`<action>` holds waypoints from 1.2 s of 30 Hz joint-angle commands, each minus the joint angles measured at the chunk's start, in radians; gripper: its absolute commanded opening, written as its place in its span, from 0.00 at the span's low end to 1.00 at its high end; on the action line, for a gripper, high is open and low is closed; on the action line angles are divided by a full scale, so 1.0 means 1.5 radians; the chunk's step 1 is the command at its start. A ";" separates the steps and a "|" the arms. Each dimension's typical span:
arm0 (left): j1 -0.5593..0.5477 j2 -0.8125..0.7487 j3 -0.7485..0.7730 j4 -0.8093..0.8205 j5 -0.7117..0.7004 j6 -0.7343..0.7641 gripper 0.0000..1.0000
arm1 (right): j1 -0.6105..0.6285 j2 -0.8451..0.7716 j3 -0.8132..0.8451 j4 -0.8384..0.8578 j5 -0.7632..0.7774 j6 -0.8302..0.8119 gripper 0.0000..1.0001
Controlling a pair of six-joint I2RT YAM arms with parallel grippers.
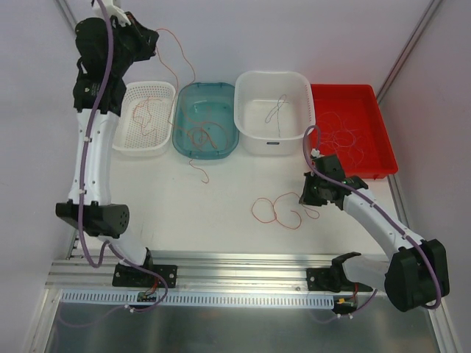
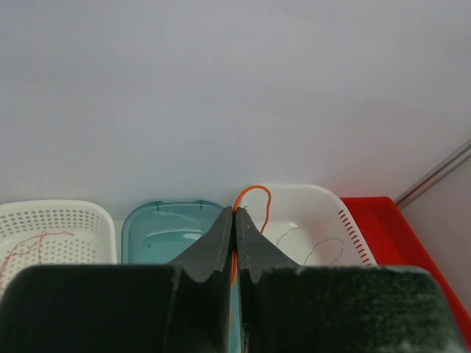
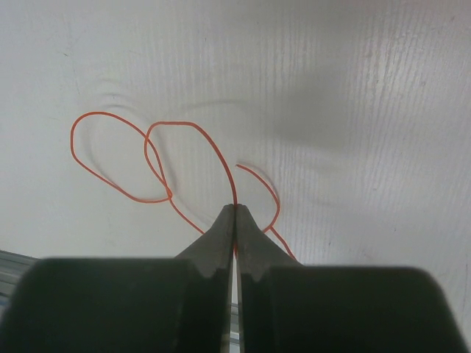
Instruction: Untangle the cables
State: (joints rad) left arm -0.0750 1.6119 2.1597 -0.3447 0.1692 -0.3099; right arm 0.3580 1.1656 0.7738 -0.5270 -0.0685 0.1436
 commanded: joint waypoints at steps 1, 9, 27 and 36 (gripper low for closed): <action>-0.017 0.059 0.010 0.092 0.035 -0.017 0.00 | 0.006 -0.015 -0.008 0.015 -0.009 -0.007 0.01; -0.042 0.229 -0.030 0.184 -0.010 0.017 0.00 | 0.009 -0.019 -0.011 0.010 -0.007 -0.005 0.01; -0.084 0.029 -0.376 0.185 -0.036 0.033 0.95 | 0.024 0.004 -0.001 0.015 0.002 -0.006 0.02; -0.204 -0.166 -0.686 0.197 -0.208 -0.122 0.89 | 0.045 0.002 -0.004 0.031 0.003 -0.001 0.02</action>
State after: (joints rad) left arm -0.3962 1.3834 1.2892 -0.0463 -0.0631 -0.3107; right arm 0.4107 1.1732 0.7563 -0.5072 -0.0666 0.1444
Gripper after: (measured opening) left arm 0.900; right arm 0.025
